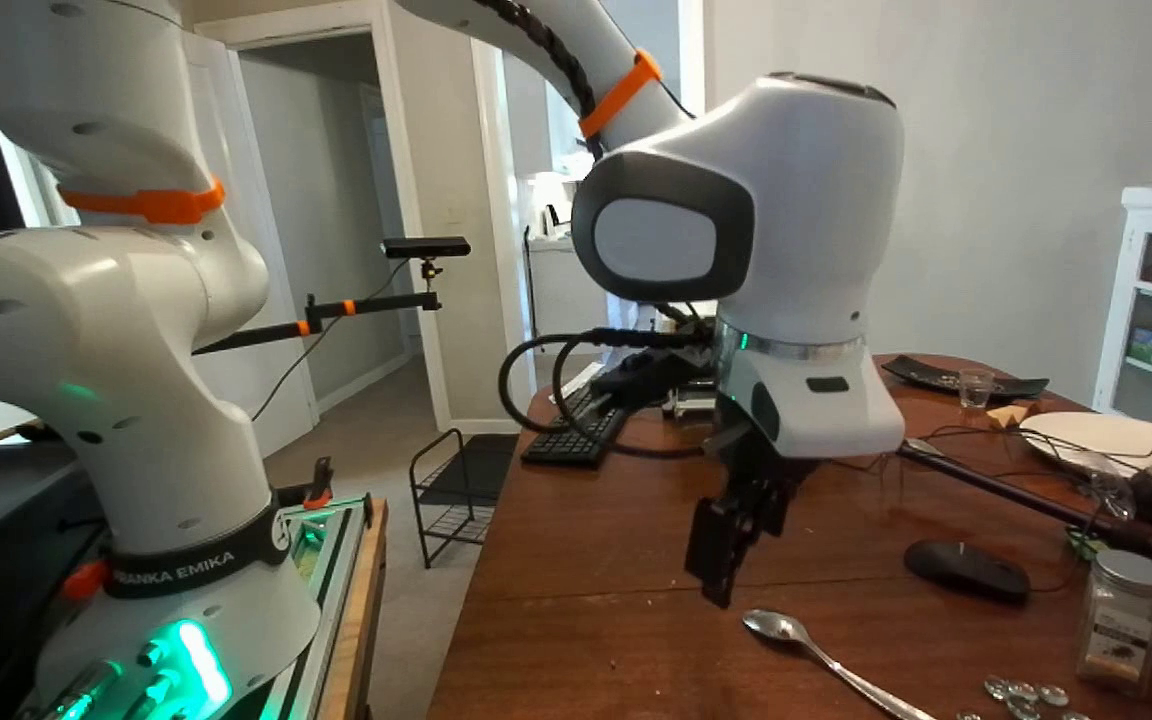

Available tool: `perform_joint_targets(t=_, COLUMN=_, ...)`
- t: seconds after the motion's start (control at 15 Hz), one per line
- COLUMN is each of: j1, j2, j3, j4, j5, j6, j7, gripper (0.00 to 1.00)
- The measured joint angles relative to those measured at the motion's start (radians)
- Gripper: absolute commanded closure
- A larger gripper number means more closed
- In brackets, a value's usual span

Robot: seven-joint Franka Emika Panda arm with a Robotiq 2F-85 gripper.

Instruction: Use the silver spoon to pull out the oven rack then put the blue masking tape on top of the oven.

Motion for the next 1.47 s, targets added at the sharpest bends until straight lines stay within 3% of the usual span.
perform_joint_targets(t=0.47, j1=-0.008, j2=0.138, j3=0.009, j4=0.031, j5=0.071, j6=0.051, j7=-0.02, gripper=0.0)
perform_joint_targets(t=1.0, j1=-0.004, j2=0.321, j3=0.014, j4=0.204, j5=0.082, j6=0.044, j7=0.096, gripper=0.0)
perform_joint_targets(t=1.2, j1=0.002, j2=0.37, j3=0.015, j4=0.263, j5=0.082, j6=0.037, j7=0.133, gripper=0.13)
perform_joint_targets(t=1.27, j1=0.006, j2=0.385, j3=0.015, j4=0.283, j5=0.082, j6=0.033, j7=0.145, gripper=0.09)
perform_joint_targets(t=1.47, j1=0.015, j2=0.425, j3=0.015, j4=0.338, j5=0.082, j6=0.006, j7=0.175, gripper=0.08)
